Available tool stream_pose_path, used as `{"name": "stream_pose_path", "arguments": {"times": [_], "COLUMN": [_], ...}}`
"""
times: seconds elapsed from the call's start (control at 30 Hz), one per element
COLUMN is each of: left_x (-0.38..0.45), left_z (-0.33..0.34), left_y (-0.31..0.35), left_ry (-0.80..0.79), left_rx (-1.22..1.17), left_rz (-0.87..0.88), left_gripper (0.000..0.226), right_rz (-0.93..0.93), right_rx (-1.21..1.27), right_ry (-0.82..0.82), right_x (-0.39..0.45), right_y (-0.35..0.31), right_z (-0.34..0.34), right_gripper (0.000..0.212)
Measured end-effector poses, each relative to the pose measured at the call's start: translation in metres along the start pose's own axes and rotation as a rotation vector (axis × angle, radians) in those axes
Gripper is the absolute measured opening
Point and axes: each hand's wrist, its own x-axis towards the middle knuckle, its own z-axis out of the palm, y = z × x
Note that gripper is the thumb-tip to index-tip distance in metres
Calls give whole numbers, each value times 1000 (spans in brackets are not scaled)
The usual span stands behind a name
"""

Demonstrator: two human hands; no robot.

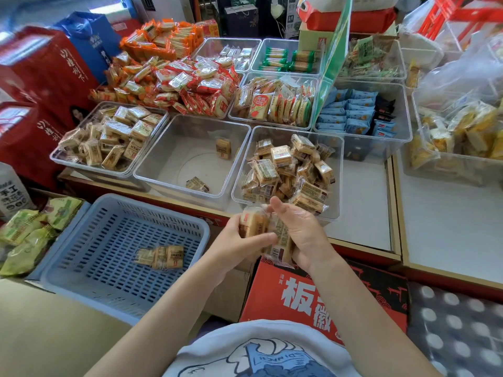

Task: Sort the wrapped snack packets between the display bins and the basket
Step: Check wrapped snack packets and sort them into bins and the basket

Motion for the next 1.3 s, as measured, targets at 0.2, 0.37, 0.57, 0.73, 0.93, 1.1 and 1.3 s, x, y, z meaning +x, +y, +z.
{"name": "stream_pose_path", "arguments": {"times": [0.2,0.37,0.57,0.73,0.93,1.1,1.3], "left_x": [0,-1,-1,2,6,6,8], "left_z": [-19,-24,-30,-34,-31,-28,-26], "left_y": [-2,-2,-7,-12,-19,-18,-18], "left_ry": [-166,-169,-130,-159,71,217,278], "left_rx": [-613,-630,-660,-663,-641,-495,-421], "left_rz": [-133,-111,-108,-26,98,174,206], "left_gripper": [60,57,48,50,74,26,29], "right_rz": [93,96,51,71,26,-37,-1], "right_rx": [143,227,169,231,-28,69,70], "right_ry": [-101,-70,81,-28,-36,-16,-83], "right_x": [2,4,10,10,7,6,4], "right_y": [1,1,12,13,18,18,17], "right_z": [-6,-10,-11,-10,-9,-9,-6], "right_gripper": [42,24,33,50,57,75,36]}}
